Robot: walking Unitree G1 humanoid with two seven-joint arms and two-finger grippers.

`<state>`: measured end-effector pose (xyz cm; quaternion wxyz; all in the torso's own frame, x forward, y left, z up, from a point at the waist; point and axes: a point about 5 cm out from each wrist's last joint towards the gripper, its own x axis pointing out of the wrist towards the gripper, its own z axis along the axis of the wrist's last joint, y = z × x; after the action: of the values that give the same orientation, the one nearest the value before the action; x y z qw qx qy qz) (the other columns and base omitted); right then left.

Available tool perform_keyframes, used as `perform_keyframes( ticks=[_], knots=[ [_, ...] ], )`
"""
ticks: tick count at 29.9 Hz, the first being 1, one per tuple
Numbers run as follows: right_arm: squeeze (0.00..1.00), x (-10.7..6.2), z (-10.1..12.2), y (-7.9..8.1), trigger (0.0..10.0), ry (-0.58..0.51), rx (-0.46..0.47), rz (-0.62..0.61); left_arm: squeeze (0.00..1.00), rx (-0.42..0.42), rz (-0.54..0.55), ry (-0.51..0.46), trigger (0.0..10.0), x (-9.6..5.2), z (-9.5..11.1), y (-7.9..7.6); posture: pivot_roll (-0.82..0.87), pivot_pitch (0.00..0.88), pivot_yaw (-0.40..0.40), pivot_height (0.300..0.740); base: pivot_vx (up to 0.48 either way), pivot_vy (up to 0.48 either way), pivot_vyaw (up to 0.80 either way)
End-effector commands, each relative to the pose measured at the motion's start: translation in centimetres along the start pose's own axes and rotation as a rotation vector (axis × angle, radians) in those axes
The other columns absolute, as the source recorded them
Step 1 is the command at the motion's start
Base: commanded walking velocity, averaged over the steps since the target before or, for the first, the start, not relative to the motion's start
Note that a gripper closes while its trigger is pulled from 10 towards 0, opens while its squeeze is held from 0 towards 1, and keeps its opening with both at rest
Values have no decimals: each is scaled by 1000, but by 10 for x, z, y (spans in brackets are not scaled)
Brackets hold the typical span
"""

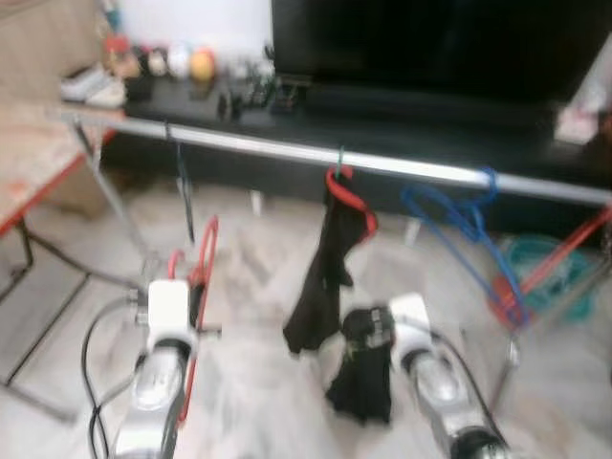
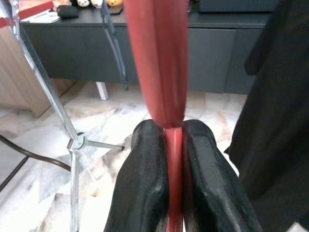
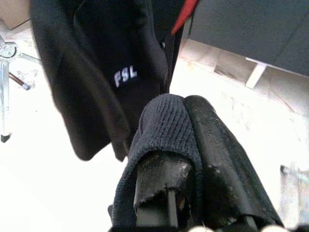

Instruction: Hang hanger

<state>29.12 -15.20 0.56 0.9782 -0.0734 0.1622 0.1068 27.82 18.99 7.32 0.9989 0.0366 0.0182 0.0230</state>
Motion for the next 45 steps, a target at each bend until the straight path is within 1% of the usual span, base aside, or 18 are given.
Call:
perform_keyframes(
  ticks=[1,7,12,21,23,35,41,45],
  knots=[
    [0,1,5,-3,10000,-26,3,-11,0,-2,-2,-7,10000,0,2,-1,-31,0,0,740,-330,0,0],
    [0,1,4,-3,10000,-18,6,-19,0,-2,5,-7,10000,0,3,0,-30,0,-1,740,-335,0,0],
    [0,2,5,-4,10000,-15,15,-23,0,-4,9,-9,10000,1,3,0,-30,0,-2,740,-341,0,-749],
    [0,2,8,-5,10000,-31,3,-26,0,-7,26,-7,10000,0,3,1,-31,0,-7,740,-326,0,0],
    [0,2,8,-5,10000,-31,3,-24,0,-19,35,-13,10000,0,4,1,-31,0,-7,740,-304,0,0],
    [0,2,8,-5,10000,-30,5,-25,0,-16,32,-12,10000,-1,4,0,-31,8,-6,740,0,0,0],
    [0,3,9,-5,10000,-31,6,-26,0,-30,39,-2,10000,-1,3,0,-33,18,-3,740,0,0,0],
    [0,3,9,-5,10000,-30,6,-27,0,-30,40,2,10000,0,4,0,-34,34,0,740,0,367,0]
  ],
)
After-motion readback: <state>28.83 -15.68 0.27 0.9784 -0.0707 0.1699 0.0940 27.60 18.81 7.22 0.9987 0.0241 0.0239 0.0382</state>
